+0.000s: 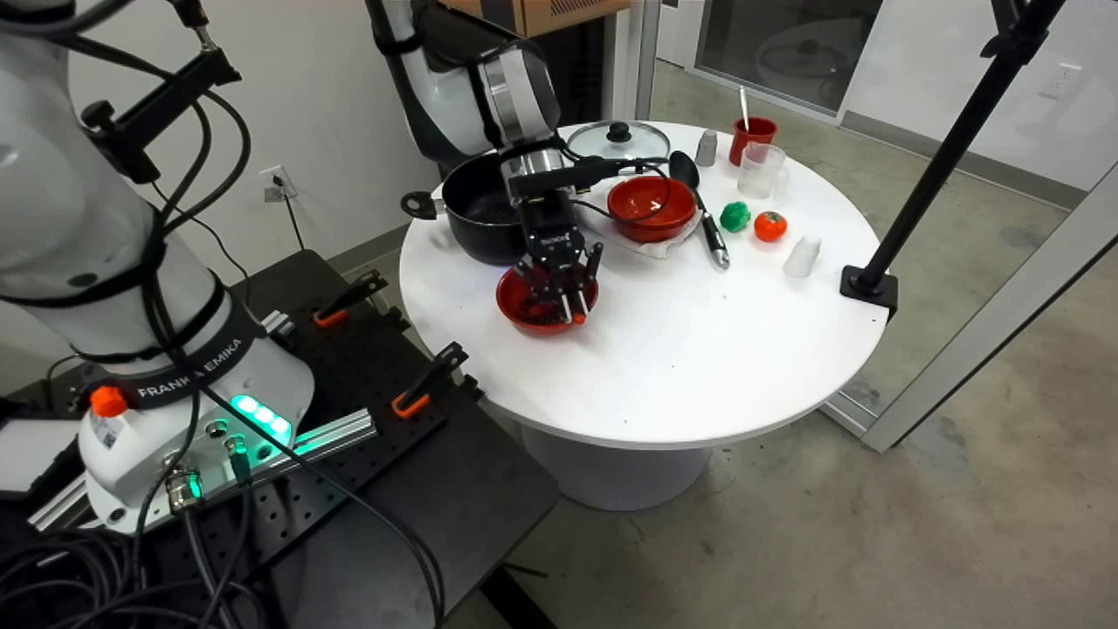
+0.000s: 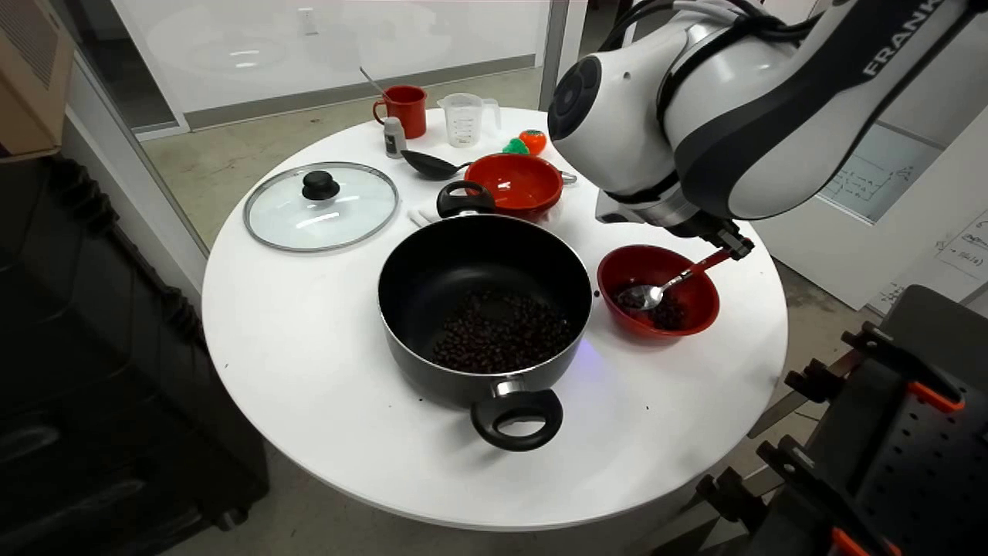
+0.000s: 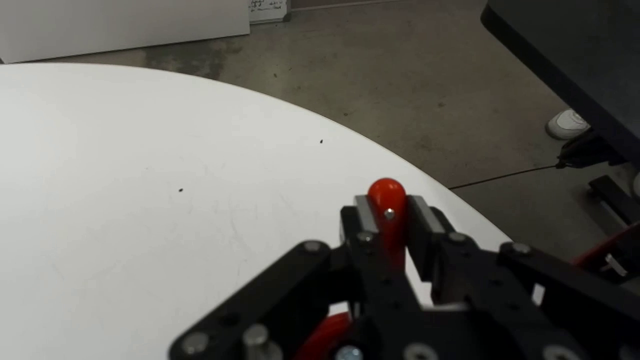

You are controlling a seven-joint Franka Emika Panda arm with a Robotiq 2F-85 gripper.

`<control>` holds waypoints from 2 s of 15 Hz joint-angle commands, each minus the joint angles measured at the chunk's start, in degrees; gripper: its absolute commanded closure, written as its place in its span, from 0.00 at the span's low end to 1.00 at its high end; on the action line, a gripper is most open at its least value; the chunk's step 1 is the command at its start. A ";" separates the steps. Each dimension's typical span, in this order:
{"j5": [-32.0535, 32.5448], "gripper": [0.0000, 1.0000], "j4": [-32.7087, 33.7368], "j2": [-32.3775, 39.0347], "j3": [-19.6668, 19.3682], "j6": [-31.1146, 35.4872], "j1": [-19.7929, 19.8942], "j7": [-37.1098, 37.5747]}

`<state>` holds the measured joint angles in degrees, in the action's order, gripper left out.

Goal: Use the spoon to transfer one spoon of contents from the orange bowl to the black pot

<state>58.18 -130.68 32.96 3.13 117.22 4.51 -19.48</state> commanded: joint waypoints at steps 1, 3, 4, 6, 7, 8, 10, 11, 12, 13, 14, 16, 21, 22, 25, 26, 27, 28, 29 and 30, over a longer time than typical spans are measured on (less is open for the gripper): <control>0.76 0.95 -2.61 -3.41 -0.32 0.75 -0.57 -0.63; 0.67 0.95 -3.05 -4.22 -0.31 0.87 -0.57 -0.82; 0.53 0.95 -3.26 -4.63 -0.28 0.95 -0.48 -1.10; 0.40 0.95 -3.57 -5.34 -0.23 1.14 -0.37 -1.47; 0.27 0.95 -3.71 -5.80 -0.15 1.21 -0.30 -1.84; 0.28 0.95 -3.88 -6.32 -0.10 1.36 -0.30 -1.97; 0.13 0.95 -4.07 -7.40 -0.03 1.64 -0.27 -2.43; 0.01 0.95 -4.10 -7.91 0.00 1.76 -0.26 -2.66; -0.05 0.95 -4.15 -8.39 0.02 1.88 -0.30 -2.84; -0.10 0.95 -4.20 -8.95 0.07 1.95 -0.35 -3.15; -0.11 0.95 -4.26 -9.43 0.08 2.00 -0.41 -3.25; -0.26 0.95 -4.22 -10.39 0.18 1.90 -0.54 -3.80; -0.45 0.95 -3.66 -11.74 0.43 1.07 -1.21 -4.83; -0.51 0.95 -3.52 -11.89 0.49 0.81 -1.40 -4.95; -0.54 0.95 -3.25 -12.37 0.68 0.03 -2.19 -4.99; -0.54 0.95 -3.16 -12.53 0.77 -0.28 -2.53 -4.89; -0.56 0.95 -3.14 -12.70 0.86 -0.52 -2.84 -4.84; -0.55 0.95 -3.06 -12.79 0.95 -0.73 -3.13 -4.78; -0.64 0.95 -3.02 -12.98 1.08 -1.02 -3.44 -4.69; -0.72 0.95 -3.01 -13.29 1.22 -1.28 -3.73 -4.63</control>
<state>58.12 -133.25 21.66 4.04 117.63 1.90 -22.80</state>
